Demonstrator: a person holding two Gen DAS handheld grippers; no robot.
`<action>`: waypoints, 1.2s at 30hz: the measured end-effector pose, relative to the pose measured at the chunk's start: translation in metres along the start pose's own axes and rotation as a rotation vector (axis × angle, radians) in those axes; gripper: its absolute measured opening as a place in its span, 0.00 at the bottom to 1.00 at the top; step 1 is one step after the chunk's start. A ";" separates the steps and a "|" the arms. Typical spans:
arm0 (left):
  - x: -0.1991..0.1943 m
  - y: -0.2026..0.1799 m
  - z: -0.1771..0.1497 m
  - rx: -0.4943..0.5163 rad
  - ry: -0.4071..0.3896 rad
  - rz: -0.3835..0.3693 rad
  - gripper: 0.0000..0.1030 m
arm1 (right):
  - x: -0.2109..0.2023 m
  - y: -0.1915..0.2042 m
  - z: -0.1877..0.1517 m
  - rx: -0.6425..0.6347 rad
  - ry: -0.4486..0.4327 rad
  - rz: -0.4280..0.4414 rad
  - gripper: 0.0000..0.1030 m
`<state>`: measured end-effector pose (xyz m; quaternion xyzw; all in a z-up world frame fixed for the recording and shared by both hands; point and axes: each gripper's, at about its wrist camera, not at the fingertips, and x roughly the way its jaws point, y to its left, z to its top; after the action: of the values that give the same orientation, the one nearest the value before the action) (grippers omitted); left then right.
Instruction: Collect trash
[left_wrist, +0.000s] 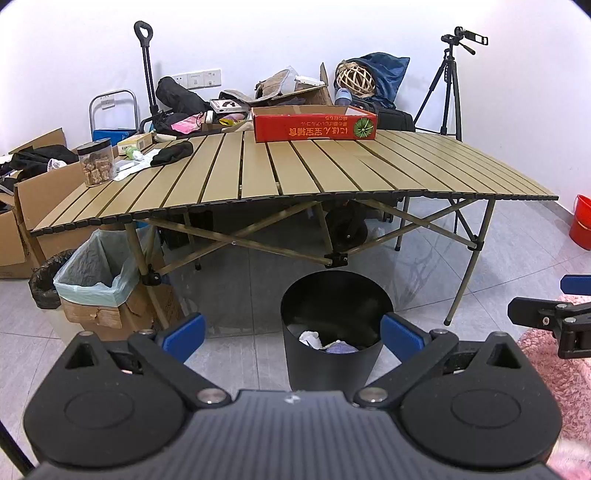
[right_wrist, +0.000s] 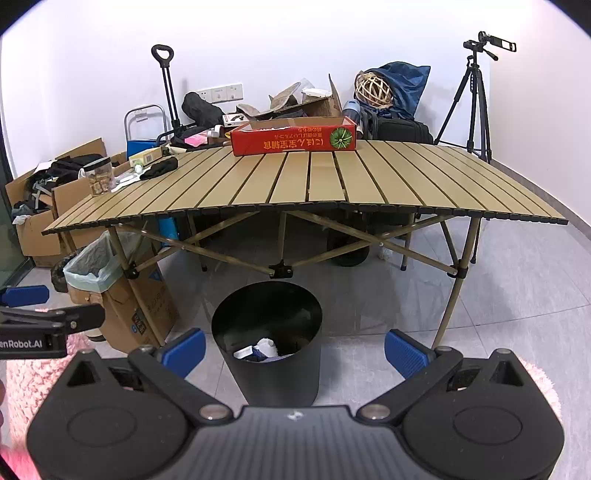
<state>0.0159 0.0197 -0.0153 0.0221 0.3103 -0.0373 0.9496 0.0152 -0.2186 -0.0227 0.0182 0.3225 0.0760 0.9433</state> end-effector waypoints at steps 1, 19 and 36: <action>0.000 0.000 0.000 0.000 0.000 0.001 1.00 | 0.000 0.000 0.000 0.000 0.000 0.000 1.00; -0.001 -0.001 0.001 0.005 -0.005 -0.001 1.00 | -0.001 0.001 0.001 -0.002 -0.001 0.000 1.00; 0.000 -0.002 -0.001 -0.001 0.003 -0.034 1.00 | -0.001 0.002 0.001 -0.002 0.001 -0.001 1.00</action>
<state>0.0151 0.0177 -0.0159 0.0164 0.3121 -0.0530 0.9484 0.0149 -0.2166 -0.0213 0.0172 0.3229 0.0759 0.9432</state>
